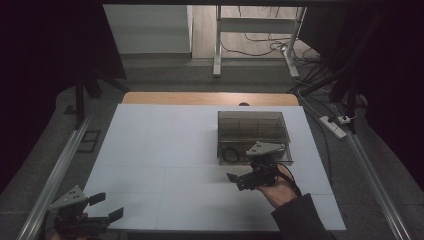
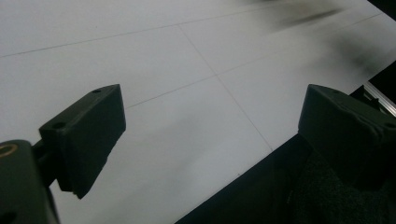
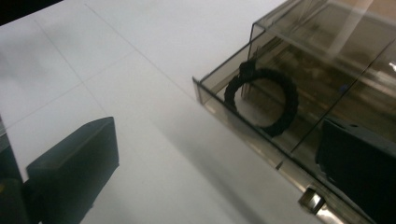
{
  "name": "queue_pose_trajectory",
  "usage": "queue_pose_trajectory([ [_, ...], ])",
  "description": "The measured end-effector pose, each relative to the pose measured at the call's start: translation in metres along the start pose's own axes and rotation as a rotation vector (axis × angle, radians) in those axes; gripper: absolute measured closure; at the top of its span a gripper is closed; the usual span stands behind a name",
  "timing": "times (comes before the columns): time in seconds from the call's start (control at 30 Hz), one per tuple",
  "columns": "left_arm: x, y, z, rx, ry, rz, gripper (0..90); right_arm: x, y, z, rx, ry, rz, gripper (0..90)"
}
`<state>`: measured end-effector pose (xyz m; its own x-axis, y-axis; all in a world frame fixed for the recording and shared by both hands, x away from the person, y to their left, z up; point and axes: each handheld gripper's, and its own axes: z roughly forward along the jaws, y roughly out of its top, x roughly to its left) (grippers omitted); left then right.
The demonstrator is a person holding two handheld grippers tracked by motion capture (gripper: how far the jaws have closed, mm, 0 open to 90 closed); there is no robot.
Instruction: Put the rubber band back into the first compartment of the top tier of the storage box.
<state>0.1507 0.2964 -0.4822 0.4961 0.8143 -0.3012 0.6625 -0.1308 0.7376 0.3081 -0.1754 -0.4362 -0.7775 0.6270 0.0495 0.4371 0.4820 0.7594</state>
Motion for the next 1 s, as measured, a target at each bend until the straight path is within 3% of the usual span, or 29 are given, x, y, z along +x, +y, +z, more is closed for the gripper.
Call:
queue_pose_trajectory([
  [0.47, 0.000, 0.000, 0.000, 0.000, 0.000, 0.001, 7.2, -0.001, -0.008, -0.012, -0.041, -0.032, 0.023, 0.0],
  [1.0, 0.000, 0.000, 0.000, 0.006, 0.000, -0.003, 6.0, -0.001, -0.036, -0.049, -0.050, -0.063, 0.064, 0.0],
])
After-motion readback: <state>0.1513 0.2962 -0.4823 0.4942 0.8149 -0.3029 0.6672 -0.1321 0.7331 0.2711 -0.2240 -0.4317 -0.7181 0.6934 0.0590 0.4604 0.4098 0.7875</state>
